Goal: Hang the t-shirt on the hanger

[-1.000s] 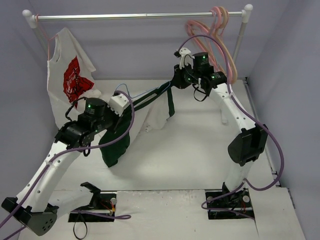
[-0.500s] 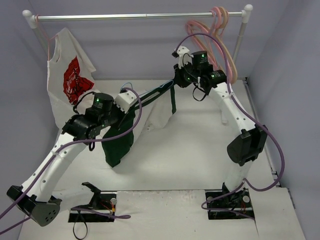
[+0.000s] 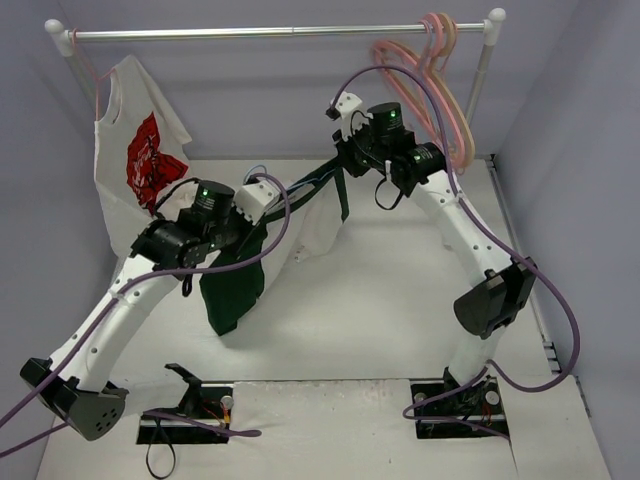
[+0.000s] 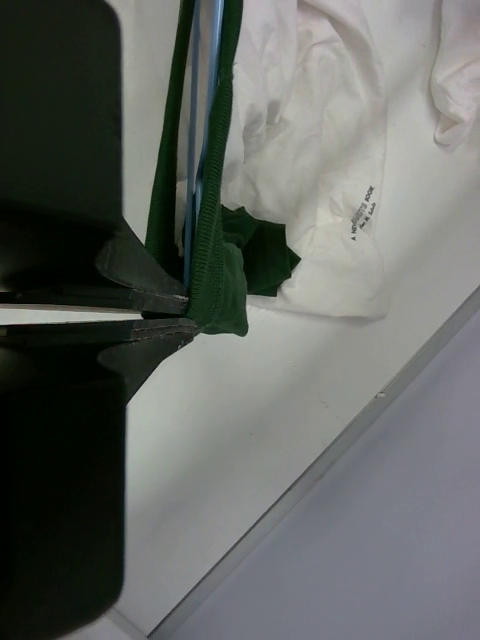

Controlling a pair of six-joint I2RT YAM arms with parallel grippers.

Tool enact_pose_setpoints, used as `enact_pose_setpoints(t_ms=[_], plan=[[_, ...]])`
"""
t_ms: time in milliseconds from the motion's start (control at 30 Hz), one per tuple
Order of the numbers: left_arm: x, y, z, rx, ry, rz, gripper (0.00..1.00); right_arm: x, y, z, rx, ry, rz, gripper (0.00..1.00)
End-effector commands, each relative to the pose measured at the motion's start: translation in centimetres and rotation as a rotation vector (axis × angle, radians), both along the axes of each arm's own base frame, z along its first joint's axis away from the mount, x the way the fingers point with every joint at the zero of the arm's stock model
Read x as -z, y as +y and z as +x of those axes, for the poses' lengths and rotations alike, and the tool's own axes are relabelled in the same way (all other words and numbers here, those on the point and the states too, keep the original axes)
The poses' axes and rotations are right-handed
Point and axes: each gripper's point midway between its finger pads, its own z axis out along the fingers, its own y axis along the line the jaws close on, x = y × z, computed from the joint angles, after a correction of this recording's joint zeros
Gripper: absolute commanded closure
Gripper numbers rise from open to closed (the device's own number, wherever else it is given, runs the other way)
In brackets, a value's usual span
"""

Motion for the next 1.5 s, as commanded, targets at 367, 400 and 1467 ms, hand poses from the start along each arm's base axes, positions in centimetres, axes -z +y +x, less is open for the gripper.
enact_pose_setpoints(t_ms=[367,400,1467], plan=[[-8.6,-2.0,4.1,-0.060,-0.259,-0.136,1.00,-8.5,5.4,-5.7,-0.160,-0.074,0.223,1.00],[-9.3,-2.5,4.1,-0.042,-0.270,-0.161,1.00,-8.5,5.7,-5.9,-0.167,-0.067,0.228,1.00],[-8.3,-6.8,1.9,0.142,-0.418,-0.542,1.00,-6.0,6.8,-7.2,-0.212,-0.067,0.249,0.90]])
